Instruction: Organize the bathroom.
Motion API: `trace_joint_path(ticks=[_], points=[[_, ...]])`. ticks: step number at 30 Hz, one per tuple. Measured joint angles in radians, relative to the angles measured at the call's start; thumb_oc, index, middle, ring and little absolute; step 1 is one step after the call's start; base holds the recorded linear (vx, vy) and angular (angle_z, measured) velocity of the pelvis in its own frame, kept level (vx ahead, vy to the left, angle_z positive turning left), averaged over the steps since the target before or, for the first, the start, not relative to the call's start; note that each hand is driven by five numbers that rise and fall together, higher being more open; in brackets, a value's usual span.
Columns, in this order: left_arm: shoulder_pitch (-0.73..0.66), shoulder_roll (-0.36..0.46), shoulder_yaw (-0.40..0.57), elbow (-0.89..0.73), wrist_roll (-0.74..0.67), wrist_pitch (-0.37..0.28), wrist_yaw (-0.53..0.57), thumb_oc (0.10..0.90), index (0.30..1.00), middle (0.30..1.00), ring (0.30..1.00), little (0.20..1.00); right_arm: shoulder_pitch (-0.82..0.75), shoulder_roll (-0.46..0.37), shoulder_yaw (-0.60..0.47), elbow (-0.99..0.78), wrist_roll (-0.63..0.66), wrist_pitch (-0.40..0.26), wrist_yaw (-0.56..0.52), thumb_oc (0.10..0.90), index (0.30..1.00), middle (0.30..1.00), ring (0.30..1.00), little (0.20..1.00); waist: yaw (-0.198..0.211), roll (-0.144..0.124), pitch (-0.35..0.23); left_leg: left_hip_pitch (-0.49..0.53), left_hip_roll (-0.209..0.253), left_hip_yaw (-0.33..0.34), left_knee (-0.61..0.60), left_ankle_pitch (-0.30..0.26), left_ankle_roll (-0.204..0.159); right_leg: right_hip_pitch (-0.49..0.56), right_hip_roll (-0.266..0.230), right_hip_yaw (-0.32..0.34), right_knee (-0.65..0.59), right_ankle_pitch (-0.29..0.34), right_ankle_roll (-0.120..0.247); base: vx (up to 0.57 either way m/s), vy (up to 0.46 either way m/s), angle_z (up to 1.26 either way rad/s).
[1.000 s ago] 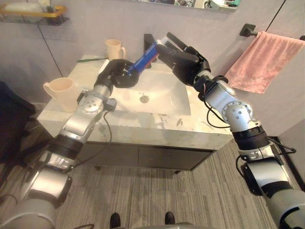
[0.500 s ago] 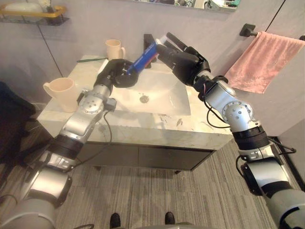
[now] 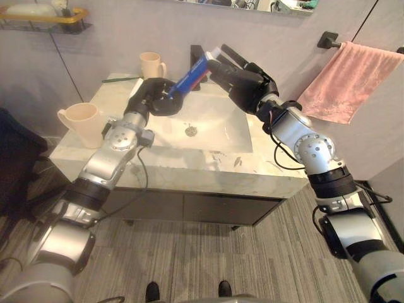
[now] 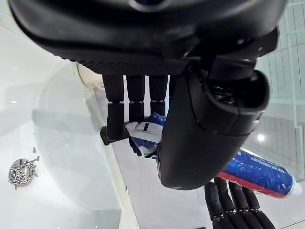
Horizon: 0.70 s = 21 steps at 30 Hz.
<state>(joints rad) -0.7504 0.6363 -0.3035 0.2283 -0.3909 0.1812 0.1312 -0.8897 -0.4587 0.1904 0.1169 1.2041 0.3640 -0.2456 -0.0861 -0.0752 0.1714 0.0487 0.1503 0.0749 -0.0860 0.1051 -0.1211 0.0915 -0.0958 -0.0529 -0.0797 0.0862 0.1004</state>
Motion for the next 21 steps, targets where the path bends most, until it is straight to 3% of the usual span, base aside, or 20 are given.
trace_joint_path(ticks=[3,5,6,7,21], points=[[0.000,0.000,0.000,0.000,0.000,0.000,0.000,0.400,0.300,0.300,0.300,0.300,0.000,0.000,0.000,0.000,0.000,0.000,0.000,0.800,0.900,0.900,0.900,0.900,0.000,0.000,0.000,0.000,0.000,0.000,0.000,0.000,0.000,0.000,0.000,0.000,0.000,0.000,0.000,0.00,0.000,0.00],[0.000,0.000,0.000,0.000,0.000,0.000,0.000,0.400,0.300,0.300,0.300,0.300,0.000,0.000,0.000,0.000,0.000,0.000,0.000,0.560,0.540,0.540,0.540,0.540,0.000,0.000,0.000,0.000,0.000,0.000,0.000,0.000,0.000,0.000,0.000,0.000,0.000,0.000,0.000,0.00,0.000,0.00],[0.000,0.000,0.000,0.000,0.000,0.000,0.000,0.400,0.300,0.300,0.300,0.300,0.000,0.000,0.000,0.001,0.000,0.000,0.000,0.504,0.455,0.455,0.455,0.455,0.000,0.000,0.000,0.000,0.000,0.000,0.000,0.000,0.000,0.000,0.000,0.000,0.000,0.000,0.000,0.00,0.000,0.00],[0.000,0.000,0.000,0.000,0.000,0.000,0.000,0.400,0.300,0.300,0.300,0.300,0.000,0.000,0.000,0.001,0.000,0.000,0.000,0.400,0.300,0.300,0.300,0.300,0.000,0.000,0.000,0.000,0.000,0.000,0.000,0.000,0.000,0.000,0.000,0.000,0.000,0.000,0.000,0.00,0.000,0.00],[-0.004,0.000,-0.023,0.000,-0.001,-0.001,-0.003,0.400,0.300,0.300,0.300,0.300,0.000,0.004,0.008,0.038,0.001,0.000,-0.002,0.400,0.300,0.300,0.300,0.300,0.000,0.000,0.000,0.001,0.000,-0.001,0.000,0.000,0.000,0.001,0.000,0.000,0.000,0.000,0.000,0.00,0.000,0.00]])
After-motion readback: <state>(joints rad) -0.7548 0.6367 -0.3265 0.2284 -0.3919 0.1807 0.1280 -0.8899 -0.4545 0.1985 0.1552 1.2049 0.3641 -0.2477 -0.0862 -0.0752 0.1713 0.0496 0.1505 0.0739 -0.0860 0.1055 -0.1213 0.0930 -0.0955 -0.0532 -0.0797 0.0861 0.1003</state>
